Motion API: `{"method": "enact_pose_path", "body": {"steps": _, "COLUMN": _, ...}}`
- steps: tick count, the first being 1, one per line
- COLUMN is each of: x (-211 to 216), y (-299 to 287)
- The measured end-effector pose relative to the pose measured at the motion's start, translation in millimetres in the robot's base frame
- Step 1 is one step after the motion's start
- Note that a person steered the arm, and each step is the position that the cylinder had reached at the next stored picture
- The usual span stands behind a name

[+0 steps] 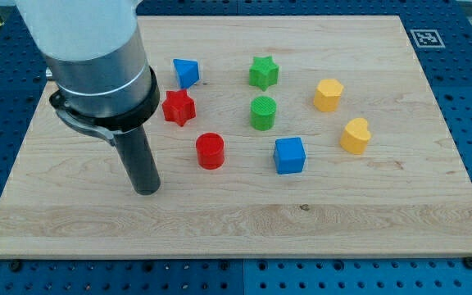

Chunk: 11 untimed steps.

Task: Move your arm diagonal to red circle

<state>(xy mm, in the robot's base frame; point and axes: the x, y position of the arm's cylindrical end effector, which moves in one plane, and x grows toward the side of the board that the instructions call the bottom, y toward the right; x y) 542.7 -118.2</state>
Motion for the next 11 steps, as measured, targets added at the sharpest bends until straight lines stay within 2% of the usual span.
{"method": "enact_pose_path", "body": {"steps": 2, "x": -1.4, "y": 0.1}}
{"method": "enact_pose_path", "body": {"steps": 3, "x": -26.9, "y": -3.8}}
{"method": "enact_pose_path", "body": {"steps": 4, "x": -27.4, "y": -3.8}}
{"method": "enact_pose_path", "body": {"steps": 5, "x": -1.0, "y": 14.3}}
{"method": "enact_pose_path", "body": {"steps": 6, "x": 17.8, "y": 56.5}}
{"method": "enact_pose_path", "body": {"steps": 7, "x": 17.0, "y": 105.6}}
{"method": "enact_pose_path", "body": {"steps": 9, "x": 16.5, "y": 112.7}}
{"method": "enact_pose_path", "body": {"steps": 11, "x": 5.8, "y": 156.8}}
